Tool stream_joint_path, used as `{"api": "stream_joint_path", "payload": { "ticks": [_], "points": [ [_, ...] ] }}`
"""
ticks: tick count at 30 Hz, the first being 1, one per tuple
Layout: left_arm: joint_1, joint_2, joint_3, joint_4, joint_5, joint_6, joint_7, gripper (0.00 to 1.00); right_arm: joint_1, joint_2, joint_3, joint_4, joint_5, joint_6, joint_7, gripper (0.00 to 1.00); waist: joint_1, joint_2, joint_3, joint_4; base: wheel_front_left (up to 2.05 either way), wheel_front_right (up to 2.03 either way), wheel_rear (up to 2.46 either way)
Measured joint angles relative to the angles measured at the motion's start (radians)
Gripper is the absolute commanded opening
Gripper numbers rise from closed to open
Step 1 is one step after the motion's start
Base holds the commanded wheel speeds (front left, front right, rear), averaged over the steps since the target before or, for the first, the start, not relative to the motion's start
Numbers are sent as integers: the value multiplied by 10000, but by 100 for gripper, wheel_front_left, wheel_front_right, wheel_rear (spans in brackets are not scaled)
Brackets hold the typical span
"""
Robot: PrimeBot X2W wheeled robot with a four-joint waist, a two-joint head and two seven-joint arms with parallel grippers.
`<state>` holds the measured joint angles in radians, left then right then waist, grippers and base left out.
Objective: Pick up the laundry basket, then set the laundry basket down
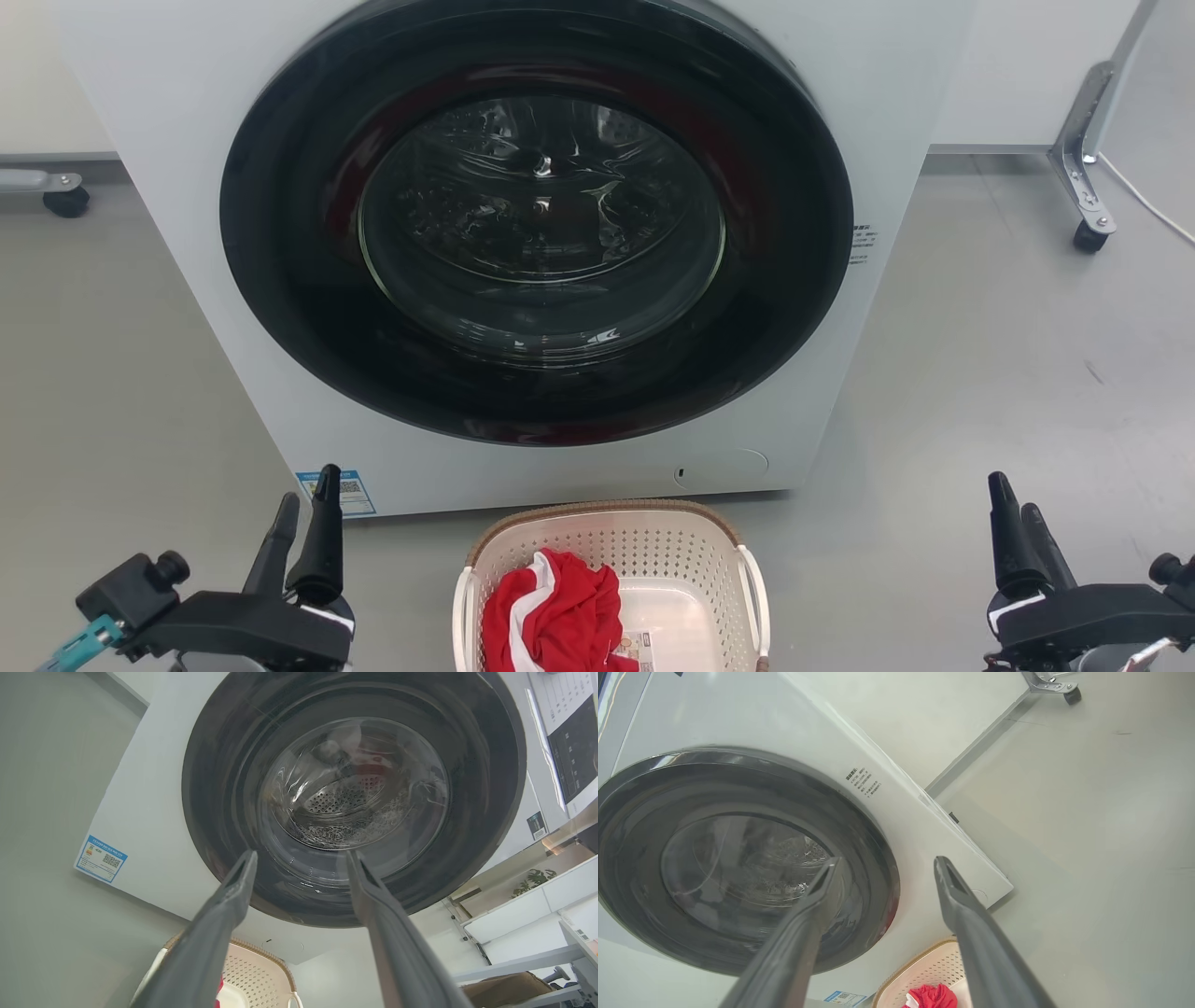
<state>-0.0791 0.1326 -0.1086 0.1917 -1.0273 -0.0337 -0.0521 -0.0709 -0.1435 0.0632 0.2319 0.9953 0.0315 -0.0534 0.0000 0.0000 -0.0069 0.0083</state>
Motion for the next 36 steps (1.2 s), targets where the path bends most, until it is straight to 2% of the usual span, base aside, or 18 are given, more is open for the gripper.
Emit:
{"api": "stream_joint_path", "payload": {
  "ticks": [14, 36],
  "points": [
    [-5, 230, -627, -477, 2234, 389, -481, 100, -1, -349, 686, -339, -2401, -408, -464, 100, 0, 0, 17, 15, 0, 0, 0],
    [62, 261, -1206, -349, 4452, 899, -1183, 100, 112, -514, 1331, -318, -4966, -890, -1183, 100, -1, 0, 35, 55, 0, 0, 0]
  ]
}}
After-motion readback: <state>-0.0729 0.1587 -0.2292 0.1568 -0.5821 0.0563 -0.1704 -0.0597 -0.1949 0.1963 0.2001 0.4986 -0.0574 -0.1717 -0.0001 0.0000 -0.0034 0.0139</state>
